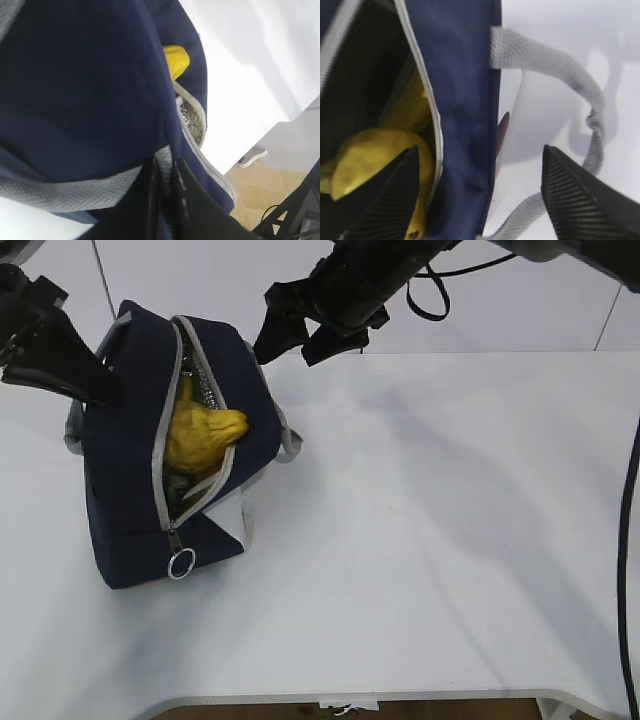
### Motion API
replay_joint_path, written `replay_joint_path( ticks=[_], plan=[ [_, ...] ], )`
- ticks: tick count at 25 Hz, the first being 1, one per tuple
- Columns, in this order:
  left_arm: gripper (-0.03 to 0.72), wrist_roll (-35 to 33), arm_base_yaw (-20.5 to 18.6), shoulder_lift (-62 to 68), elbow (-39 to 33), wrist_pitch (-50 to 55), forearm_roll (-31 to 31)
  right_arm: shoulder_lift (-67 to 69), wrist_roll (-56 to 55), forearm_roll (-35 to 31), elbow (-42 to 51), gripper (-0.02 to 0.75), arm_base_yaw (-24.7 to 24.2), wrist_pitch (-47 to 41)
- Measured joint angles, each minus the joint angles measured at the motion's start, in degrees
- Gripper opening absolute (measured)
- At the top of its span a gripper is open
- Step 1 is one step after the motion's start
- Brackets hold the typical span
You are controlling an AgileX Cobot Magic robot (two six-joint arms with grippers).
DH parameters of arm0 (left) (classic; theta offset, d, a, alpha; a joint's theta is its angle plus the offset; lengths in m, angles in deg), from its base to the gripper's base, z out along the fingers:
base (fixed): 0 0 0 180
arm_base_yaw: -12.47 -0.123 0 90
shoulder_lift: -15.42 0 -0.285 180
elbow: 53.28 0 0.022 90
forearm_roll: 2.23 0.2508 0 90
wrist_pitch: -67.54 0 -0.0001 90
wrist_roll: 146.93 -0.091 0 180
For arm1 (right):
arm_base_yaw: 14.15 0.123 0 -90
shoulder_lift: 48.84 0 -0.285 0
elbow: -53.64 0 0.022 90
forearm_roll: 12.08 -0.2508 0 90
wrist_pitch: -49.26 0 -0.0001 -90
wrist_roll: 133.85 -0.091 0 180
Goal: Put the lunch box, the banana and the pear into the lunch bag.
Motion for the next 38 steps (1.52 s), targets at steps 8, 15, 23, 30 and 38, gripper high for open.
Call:
replay_joint_path(
  ticks=[8, 15, 23, 30, 38],
  plan=[
    [0.013, 0.00, 0.00, 0.00, 0.00, 0.00, 0.00, 4.41, -0.02, -6.94, 0.00, 0.582, 0.00, 0.22],
    [0.013, 0.00, 0.00, 0.00, 0.00, 0.00, 0.00, 5.26, -0.02, -7.13, 0.00, 0.496, 0.00, 0.22],
    [0.013, 0.00, 0.00, 0.00, 0.00, 0.00, 0.00, 6.23, -0.02, -7.28, 0.00, 0.335, 0.00, 0.43],
    [0.013, 0.00, 0.00, 0.00, 0.00, 0.00, 0.08, 6.26, -0.02, -7.53, 0.00, 0.384, 0.00, 0.43],
    [0.013, 0.00, 0.00, 0.00, 0.00, 0.00, 0.08, 6.60, -0.02, -8.02, 0.00, 0.499, 0.00, 1.57]
  ],
)
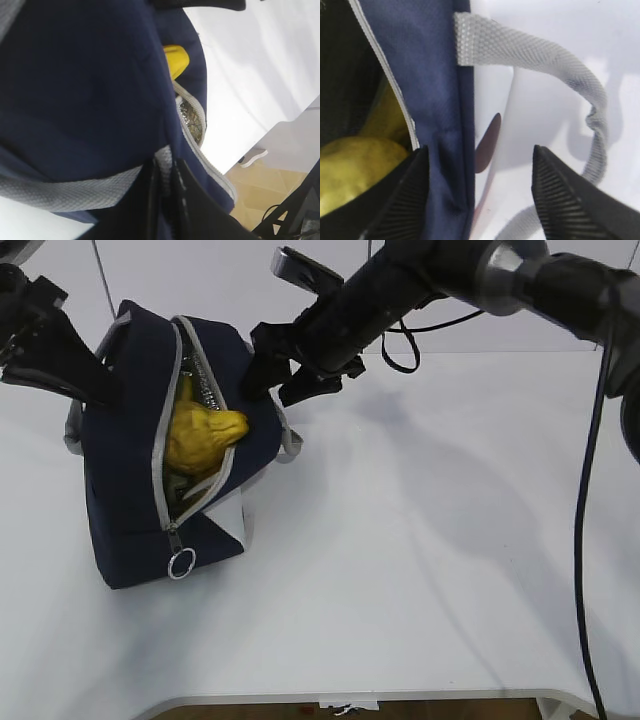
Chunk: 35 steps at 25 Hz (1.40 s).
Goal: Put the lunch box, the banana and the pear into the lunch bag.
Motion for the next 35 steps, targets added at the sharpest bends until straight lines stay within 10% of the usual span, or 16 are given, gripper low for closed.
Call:
replay_joint_path(
  ticks=[9, 17, 35],
  plan=[
    [0.013, 0.00, 0.00, 0.00, 0.00, 0.00, 0.14, 2.35, 0.53, -3.49, 0.00, 0.478, 0.00, 0.14],
    [0.013, 0.00, 0.00, 0.00, 0.00, 0.00, -0.93, 1.88, 2.01, -3.84, -0.14, 0.022, 0.00, -4.16],
    [0.013, 0.00, 8.82, 0.54, 0.00, -2.28, -14.64, -16.71, -14.82, 25.43, 1.60, 0.003, -1.23, -10.44]
  ],
)
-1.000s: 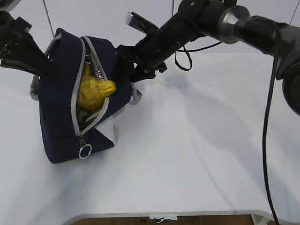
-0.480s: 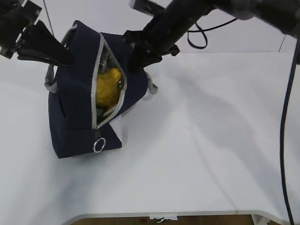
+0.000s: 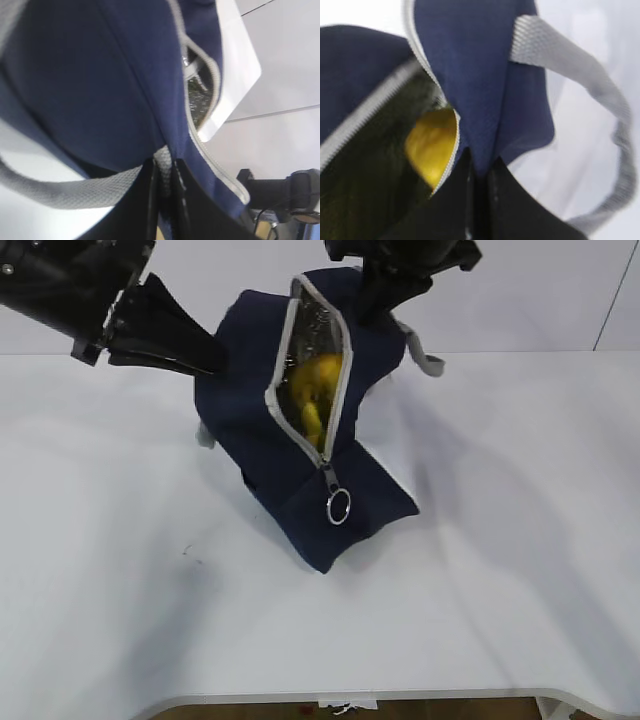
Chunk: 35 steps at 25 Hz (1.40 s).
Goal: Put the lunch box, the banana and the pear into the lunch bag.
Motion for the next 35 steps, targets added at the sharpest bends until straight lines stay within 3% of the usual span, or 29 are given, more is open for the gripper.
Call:
replay_joint_path(
  ticks=[8, 17, 21, 27, 34, 35],
  plan=[
    [0.013, -2.53, 5.06, 1.92, 0.00, -5.23, -2.84, -3.51, -0.46, 2.64, 5.27, 0.003, -0.13, -0.59],
    [0.013, -3.74, 5.66, 2.00, 0.00, -8.15, -2.56, -3.63, -1.39, 3.91, 6.88, 0.022, -0.13, -0.01],
    [0.013, -3.84, 5.66, 2.00, 0.00, -9.88, -2.43, -3.76, -1.51, 4.13, 6.88, 0.105, -0.13, 0.46],
    [0.015, -3.86, 6.67, 2.00, 0.00, -11.84, -2.53, -4.04, -1.71, 4.23, 6.88, 0.379, -0.13, 0.93],
    [0.051, -3.96, 10.24, 2.00, 0.00, -16.47, -2.64, -4.69, -2.93, 4.35, 6.88, 0.428, -0.13, 0.93],
    [0.136, -3.96, 10.24, 2.00, 0.00, -17.39, -3.03, -5.07, -2.92, 4.35, 6.91, 0.429, -0.13, 0.93]
  ],
)
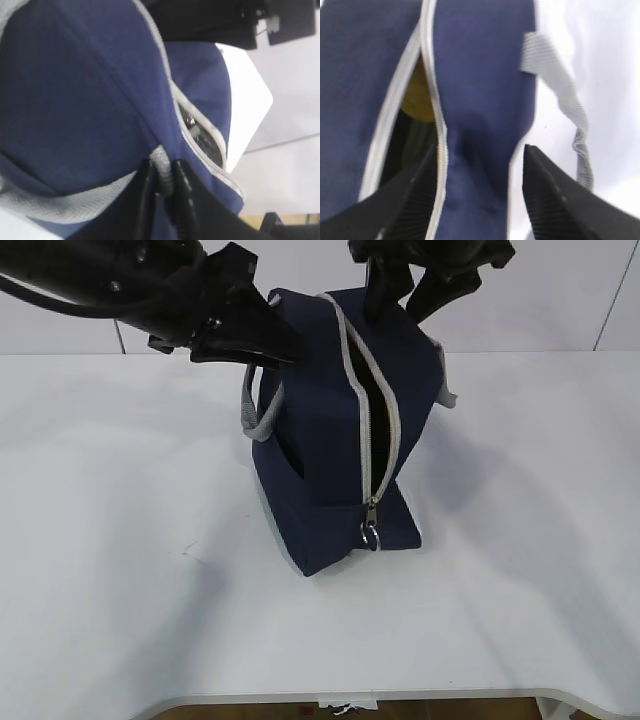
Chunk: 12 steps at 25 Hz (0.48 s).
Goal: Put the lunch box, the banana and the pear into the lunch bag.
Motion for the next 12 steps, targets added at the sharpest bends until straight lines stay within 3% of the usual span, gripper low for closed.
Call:
replay_joint_path(
  ticks=[3, 5, 12],
  plan=[
    [0.313, 0.00, 0.00, 0.00, 0.00, -0.19, -0.34, -2.35, -0.35, 0.11, 0.00, 0.432, 0.00, 0.00],
    [0.365, 0.00, 0.00, 0.00, 0.00, -0.02, -0.41, -4.04, -0.35, 0.11, 0.00, 0.433, 0.00, 0.00],
    [0.410, 0.00, -0.78, -0.21, 0.00, 4.39, 0.04, -8.31, 1.01, 0.23, 0.00, 0.433, 0.00, 0.00]
  ],
)
